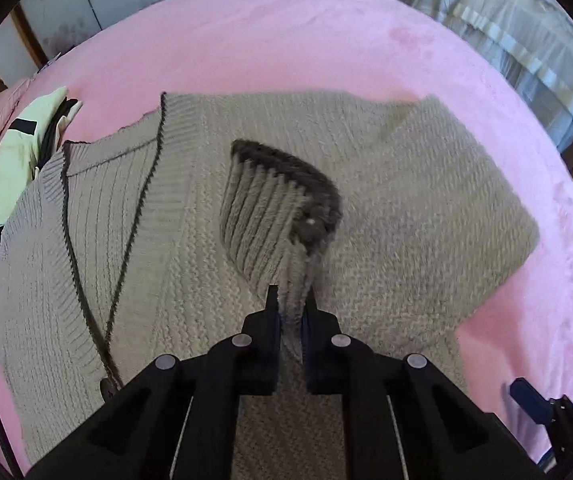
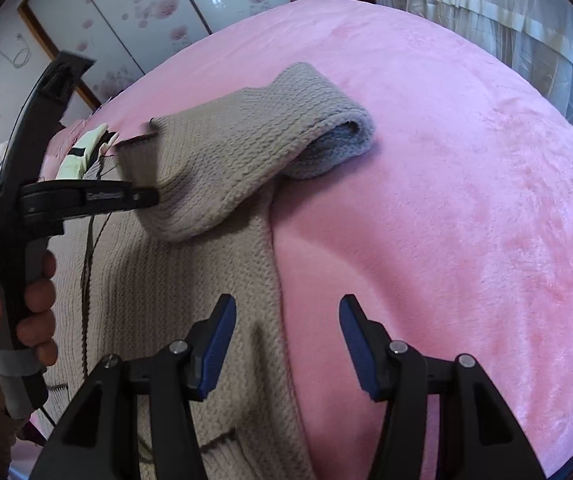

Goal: Fold large clothes
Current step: 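Grasp the folded sleeve cuff with left gripper and lift it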

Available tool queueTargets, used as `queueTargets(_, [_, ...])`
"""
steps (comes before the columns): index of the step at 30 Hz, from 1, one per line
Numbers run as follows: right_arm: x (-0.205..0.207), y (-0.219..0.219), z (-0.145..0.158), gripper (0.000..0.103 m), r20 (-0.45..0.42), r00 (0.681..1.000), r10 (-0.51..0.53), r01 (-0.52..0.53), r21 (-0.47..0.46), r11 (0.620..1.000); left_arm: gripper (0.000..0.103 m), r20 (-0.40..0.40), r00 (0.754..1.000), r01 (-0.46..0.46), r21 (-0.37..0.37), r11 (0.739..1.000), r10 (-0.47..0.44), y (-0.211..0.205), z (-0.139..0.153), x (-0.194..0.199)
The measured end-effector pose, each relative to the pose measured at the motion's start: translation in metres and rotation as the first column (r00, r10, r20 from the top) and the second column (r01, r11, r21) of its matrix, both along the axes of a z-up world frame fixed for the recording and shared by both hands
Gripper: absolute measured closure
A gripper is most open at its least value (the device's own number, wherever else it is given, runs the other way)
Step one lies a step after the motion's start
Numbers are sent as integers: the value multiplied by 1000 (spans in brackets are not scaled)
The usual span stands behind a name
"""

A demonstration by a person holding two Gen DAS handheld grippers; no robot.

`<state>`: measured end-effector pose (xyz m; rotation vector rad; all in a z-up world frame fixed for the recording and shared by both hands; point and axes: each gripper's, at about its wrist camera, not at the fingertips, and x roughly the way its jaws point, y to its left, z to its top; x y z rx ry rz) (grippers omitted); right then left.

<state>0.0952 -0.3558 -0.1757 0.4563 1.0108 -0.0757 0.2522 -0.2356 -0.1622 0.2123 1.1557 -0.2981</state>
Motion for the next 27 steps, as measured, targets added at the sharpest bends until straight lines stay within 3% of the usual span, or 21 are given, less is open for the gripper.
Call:
queueTargets(6, [42,-10,-4,49,-2,1000,-3,3,-5,1000,97,145,989,21,-18,1000,-18,21,60,7])
queueTargets(12, [88,-8,-11,49,-13,1000,2,-3,-20,1000,97,293,956,15,-47,999,-1,55,131,26])
queueTargets(16, [111,-1,-19,49,-36,999,-19,17,-66,998,97,369,929,-2,-19,1000,9,72,155,41])
queueTargets(17, [116,0,-21,54,-31,999,-23,20,-88,996,97,390,921,-13,-7,1000,15,78,159,45])
queueTargets(18, [119,1,-22,78,-26,999,-28,25,-112,993,97,404,915,-29,2,1000,25,86,162,50])
queueTargets(19, [122,3,-22,82,-28,999,-31,27,-137,990,97,412,910,-41,7,999,35,94,163,56])
queueTargets(23, [123,20,-17,83,-9,1000,-19,17,-234,972,97,401,912,-101,8,995,90,131,148,78])
queueTargets(27, [121,44,-17,80,-44,999,25,-39,-369,928,97,330,933,-162,33,986,142,171,89,89])
